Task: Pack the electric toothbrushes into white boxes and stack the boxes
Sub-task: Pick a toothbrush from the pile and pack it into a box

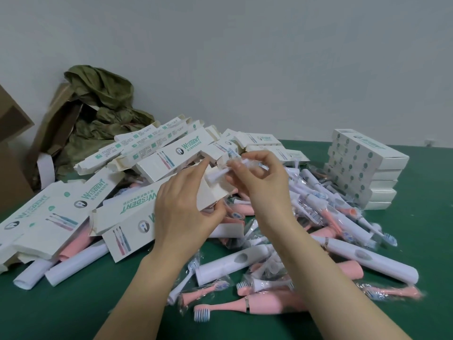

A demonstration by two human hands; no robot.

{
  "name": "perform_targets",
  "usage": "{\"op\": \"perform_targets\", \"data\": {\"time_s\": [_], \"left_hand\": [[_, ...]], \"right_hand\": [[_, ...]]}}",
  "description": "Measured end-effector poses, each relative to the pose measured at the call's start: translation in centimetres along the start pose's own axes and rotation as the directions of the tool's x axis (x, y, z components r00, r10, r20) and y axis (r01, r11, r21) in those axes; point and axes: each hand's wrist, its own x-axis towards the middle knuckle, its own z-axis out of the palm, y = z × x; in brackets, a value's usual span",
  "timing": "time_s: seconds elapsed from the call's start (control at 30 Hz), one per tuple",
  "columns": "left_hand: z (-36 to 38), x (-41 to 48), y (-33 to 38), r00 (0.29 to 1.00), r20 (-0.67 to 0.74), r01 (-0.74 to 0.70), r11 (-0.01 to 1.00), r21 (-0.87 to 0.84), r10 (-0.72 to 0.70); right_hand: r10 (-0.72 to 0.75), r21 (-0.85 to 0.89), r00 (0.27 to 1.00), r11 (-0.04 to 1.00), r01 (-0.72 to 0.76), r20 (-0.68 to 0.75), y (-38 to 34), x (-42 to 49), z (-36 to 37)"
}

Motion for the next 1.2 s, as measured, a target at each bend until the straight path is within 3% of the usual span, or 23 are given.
{"op": "perform_targets", "data": {"time_s": [0.1, 0.2, 0.43, 0.6, 0.67, 0.87, 0.97, 1.1, 1.2], "left_hand": [[0.0, 0.0, 0.2, 1.000, 0.001, 0.022, 1.000, -0.008, -0.022], [0.0, 0.0, 0.5, 0.999, 0.005, 0.032, 0.999, -0.007, -0.032], [-0.1, 0.1, 0.4, 0.999, -0.040, 0.025, 1.000, 0.004, -0.024], [-0.3, 0.1, 0.6, 0.998, -0.039, 0.038, 0.997, -0.070, -0.041], [-0.3, 0.1, 0.7, 0.999, -0.021, 0.048, 0.994, -0.098, -0.050], [0.4, 0.1, 0.4, 1.000, 0.016, 0.005, 0.999, -0.032, -0.005], [0.7, 0.4, 0.2, 0.995, 0.101, -0.012, 1.000, 0.016, 0.010], [0.3, 0.3, -0.8, 0.924, 0.359, -0.156, 0.987, 0.046, 0.129], [0.2, 0.4, -0.9, 0.938, 0.338, -0.080, 0.997, -0.004, 0.076]], "right_hand": [[-0.123, -0.140, 0.986, 0.980, 0.139, 0.116, 0.9, -0.2, 0.6], [-0.185, -0.333, 0.976, 0.919, 0.213, 0.113, 1.6, -0.3, 0.8], [-0.294, -0.316, 0.948, 0.894, 0.318, 0.121, 1.5, -0.8, 0.8], [-0.276, -0.556, 0.902, 0.715, 0.423, 0.331, 2.5, -1.9, 1.6], [-0.270, -0.593, 0.898, 0.678, 0.434, 0.348, 2.6, -1.8, 1.8], [-0.243, -0.599, 0.967, 0.765, 0.237, 0.072, 2.7, -0.3, -0.1], [-0.039, -0.445, 0.994, 0.892, 0.079, 0.097, 2.7, 0.1, -0.9], [-0.030, -0.426, 0.999, 0.904, 0.046, 0.045, 3.0, 0.3, -1.1], [0.009, -0.373, 0.999, 0.928, 0.003, 0.032, 2.5, -0.1, -1.0]]}}
